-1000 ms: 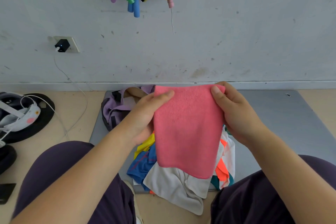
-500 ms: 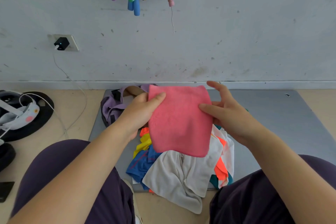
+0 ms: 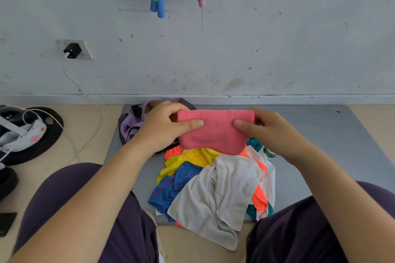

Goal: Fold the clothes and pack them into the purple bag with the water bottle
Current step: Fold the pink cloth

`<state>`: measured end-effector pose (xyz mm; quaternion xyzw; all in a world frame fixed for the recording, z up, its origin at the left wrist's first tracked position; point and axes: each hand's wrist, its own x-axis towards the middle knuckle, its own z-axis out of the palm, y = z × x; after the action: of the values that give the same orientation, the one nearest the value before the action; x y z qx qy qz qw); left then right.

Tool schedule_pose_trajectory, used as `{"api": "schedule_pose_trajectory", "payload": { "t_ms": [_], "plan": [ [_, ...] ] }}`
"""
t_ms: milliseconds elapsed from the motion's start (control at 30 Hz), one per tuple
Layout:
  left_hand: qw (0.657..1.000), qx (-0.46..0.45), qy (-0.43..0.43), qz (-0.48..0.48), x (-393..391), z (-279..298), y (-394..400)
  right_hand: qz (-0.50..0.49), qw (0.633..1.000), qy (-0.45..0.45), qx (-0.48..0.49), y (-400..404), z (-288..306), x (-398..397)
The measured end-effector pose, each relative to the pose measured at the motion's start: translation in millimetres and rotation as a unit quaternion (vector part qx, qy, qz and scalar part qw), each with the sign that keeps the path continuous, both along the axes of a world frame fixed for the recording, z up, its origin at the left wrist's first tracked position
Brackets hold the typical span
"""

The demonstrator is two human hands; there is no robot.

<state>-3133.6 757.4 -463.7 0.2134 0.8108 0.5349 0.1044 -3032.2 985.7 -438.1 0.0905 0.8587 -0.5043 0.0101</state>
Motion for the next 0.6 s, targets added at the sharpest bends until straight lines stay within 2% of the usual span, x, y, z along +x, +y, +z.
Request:
{"api": "schedule_pose_trajectory", "payload": {
  "t_ms": [100,133,200,267,333,433,500,567,600],
  "plan": [
    [0.985,0.100,-0.134,-0.045,3.6,1.6,2.8,-0.005,0.995,-0.044,-0.091,-2.4,-0.7,0.9],
    [0.981,0.112,-0.151,-0.045,5.4,0.2,5.3,-0.022,0.990,-0.062,-0.129,-5.1,-3.2,0.7],
    [0.988,0.084,-0.125,-0.022,8.3,-3.6,9.5,-0.042,0.979,-0.098,-0.172,-10.5,-8.4,0.2],
    [0.997,0.034,-0.058,0.023,8.1,-7.5,10.7,-0.008,0.980,-0.114,-0.163,-13.9,-10.9,0.8],
    [0.998,0.023,-0.032,0.051,6.1,-7.1,9.9,0.021,0.982,-0.103,-0.159,-12.6,-9.3,0.1],
    [0.993,0.062,-0.084,0.053,0.7,-4.6,4.8,0.008,0.973,-0.076,-0.217,-4.6,-3.7,-1.1],
    [0.991,0.052,-0.093,0.079,-3.5,-6.8,1.3,-0.018,0.971,-0.047,-0.233,-0.4,-2.4,-0.9],
    [0.992,0.006,-0.072,0.107,-4.0,-7.6,1.6,-0.057,0.979,-0.006,-0.194,-1.7,-4.1,-0.7],
    [0.990,0.003,-0.093,0.105,-2.7,-7.6,3.6,-0.071,0.982,0.020,-0.171,-4.9,-5.2,-0.4]
  ]
}}
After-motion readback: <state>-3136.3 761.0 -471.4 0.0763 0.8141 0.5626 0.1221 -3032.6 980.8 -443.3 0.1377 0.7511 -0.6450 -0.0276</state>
